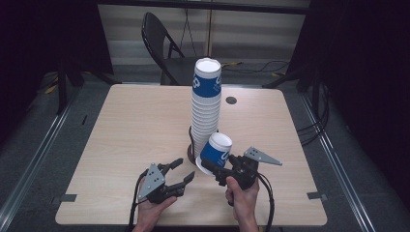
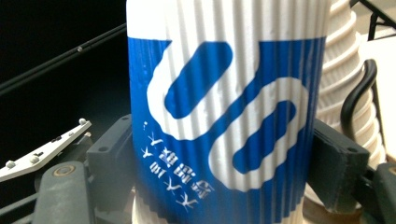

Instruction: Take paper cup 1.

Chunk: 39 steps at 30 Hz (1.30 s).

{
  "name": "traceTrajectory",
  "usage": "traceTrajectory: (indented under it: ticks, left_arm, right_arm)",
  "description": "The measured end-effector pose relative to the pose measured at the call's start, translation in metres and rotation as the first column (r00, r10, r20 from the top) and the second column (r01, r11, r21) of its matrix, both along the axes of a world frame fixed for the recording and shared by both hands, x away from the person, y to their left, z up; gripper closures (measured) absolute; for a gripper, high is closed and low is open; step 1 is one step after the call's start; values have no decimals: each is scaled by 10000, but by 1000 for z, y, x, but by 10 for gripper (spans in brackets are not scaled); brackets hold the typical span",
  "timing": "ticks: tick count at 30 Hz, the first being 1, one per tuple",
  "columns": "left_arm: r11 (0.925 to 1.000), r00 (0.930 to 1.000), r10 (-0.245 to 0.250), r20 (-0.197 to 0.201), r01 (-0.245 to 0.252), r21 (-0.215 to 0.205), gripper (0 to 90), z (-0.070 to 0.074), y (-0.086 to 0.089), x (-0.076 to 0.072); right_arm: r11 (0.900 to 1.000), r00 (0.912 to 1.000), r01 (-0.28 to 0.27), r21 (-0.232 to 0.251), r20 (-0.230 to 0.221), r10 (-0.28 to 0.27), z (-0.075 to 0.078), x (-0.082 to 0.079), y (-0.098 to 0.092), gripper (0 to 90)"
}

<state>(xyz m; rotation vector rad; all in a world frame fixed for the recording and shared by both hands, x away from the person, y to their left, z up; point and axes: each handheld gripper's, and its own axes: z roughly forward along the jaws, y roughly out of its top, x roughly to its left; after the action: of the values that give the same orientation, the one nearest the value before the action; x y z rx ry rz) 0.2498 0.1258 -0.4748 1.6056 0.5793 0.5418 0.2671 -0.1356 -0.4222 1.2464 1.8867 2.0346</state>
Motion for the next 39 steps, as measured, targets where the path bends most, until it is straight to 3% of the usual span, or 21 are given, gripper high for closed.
traceTrajectory:
  ticks: [3,9,18,22,28,29,31,32,33,35,38,39]
  left_arm:
    - [9998,10000,-99,1,99,-181,409,0,-3,-1]
    - [9945,9991,-418,-5,416,-963,350,-2,-7,-1]
    - [9910,9990,-423,116,434,-1264,287,-5,-15,-4]
    - [9889,9986,-398,341,442,-1418,378,-6,-16,-5]
    - [9839,9970,-449,636,551,-1702,484,-6,-19,-4]
    - [9842,9966,-272,780,403,-1722,487,-6,-21,-3]
    - [9815,9966,-200,797,348,-1881,510,-6,-22,-2]
    - [9744,9982,-123,581,250,-2234,542,-8,-25,2]
    - [9744,9982,-123,581,250,-2234,572,-8,-25,2]
    - [9820,9955,24,948,156,-1882,612,-6,-31,2]
    - [9822,9957,232,895,-60,-1879,709,-5,-31,3]
    - [9765,9973,244,695,-89,-2151,743,-6,-29,6]
  right_arm:
    - [9996,9997,-67,280,-253,74,-6,-2,1,213]
    - [9954,9967,-196,940,-765,268,-18,-7,5,213]
    - [9850,9898,-287,1703,-1330,518,-28,-10,8,213]
    - [9768,9845,-373,2107,-1600,721,-32,-11,10,213]
    - [9756,9805,-611,2110,-1703,982,-34,-12,15,212]
    - [9754,9803,-633,2114,-1702,1005,-34,-12,16,212]
    - [9755,9792,-652,2101,-1748,1030,-34,-13,18,212]
    - [9770,9794,-593,2048,-1773,966,-34,-14,19,212]
    - [9766,9790,-606,2064,-1785,985,-35,-14,20,212]
    - [9767,9780,-649,2044,-1816,1030,-35,-14,22,212]
    - [9811,9788,-605,1837,-1816,944,-34,-15,22,208]
    - [9821,9794,-585,1788,-1801,911,-33,-15,22,206]
